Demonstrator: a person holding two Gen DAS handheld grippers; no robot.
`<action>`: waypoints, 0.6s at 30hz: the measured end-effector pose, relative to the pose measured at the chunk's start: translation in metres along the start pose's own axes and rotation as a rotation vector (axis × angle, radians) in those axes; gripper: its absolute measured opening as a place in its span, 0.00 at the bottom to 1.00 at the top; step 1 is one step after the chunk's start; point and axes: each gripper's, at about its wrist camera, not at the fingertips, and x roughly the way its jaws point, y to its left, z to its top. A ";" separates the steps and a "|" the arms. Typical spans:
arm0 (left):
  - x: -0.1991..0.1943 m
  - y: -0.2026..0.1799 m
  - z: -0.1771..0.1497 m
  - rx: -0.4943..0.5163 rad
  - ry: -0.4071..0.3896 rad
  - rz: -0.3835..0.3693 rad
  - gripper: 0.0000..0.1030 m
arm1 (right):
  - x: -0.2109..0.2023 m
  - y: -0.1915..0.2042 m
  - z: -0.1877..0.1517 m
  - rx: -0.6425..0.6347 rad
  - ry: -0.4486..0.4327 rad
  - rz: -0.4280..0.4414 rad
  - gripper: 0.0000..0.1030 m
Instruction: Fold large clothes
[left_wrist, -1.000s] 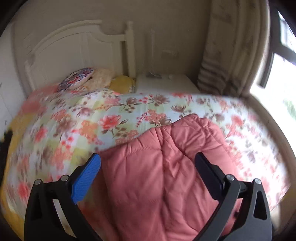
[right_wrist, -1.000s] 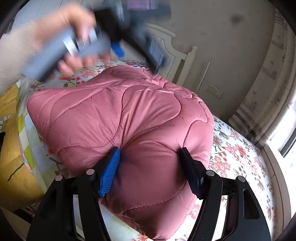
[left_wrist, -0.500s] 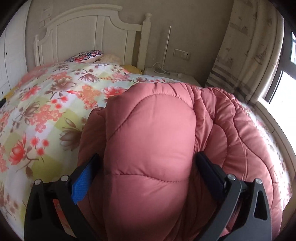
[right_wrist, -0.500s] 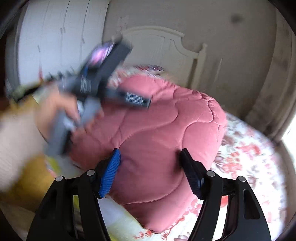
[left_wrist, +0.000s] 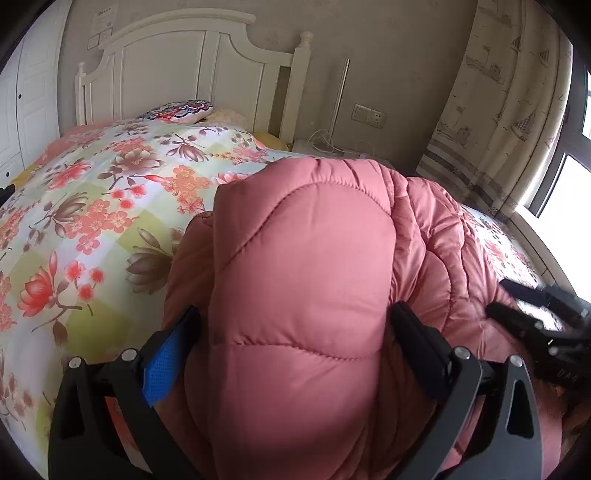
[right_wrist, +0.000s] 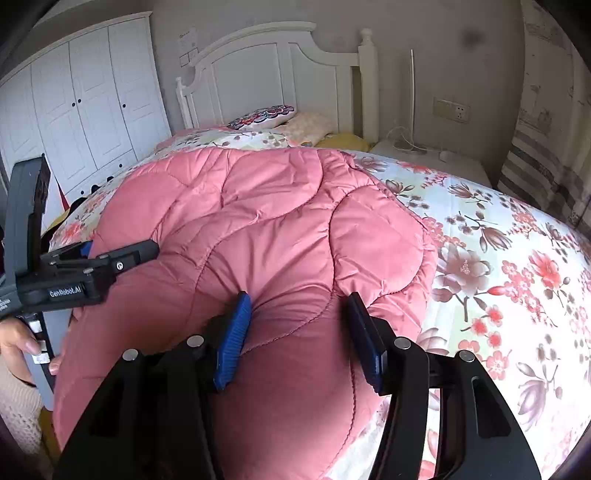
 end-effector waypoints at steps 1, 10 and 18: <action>0.000 -0.001 0.000 0.002 -0.001 0.000 0.98 | -0.002 0.005 0.004 -0.035 0.008 -0.023 0.52; 0.000 0.003 0.000 -0.006 0.008 -0.016 0.98 | 0.012 -0.020 0.081 0.022 -0.030 -0.029 0.52; 0.004 0.004 0.001 0.000 0.021 -0.009 0.98 | 0.078 -0.019 0.076 -0.056 0.206 -0.053 0.52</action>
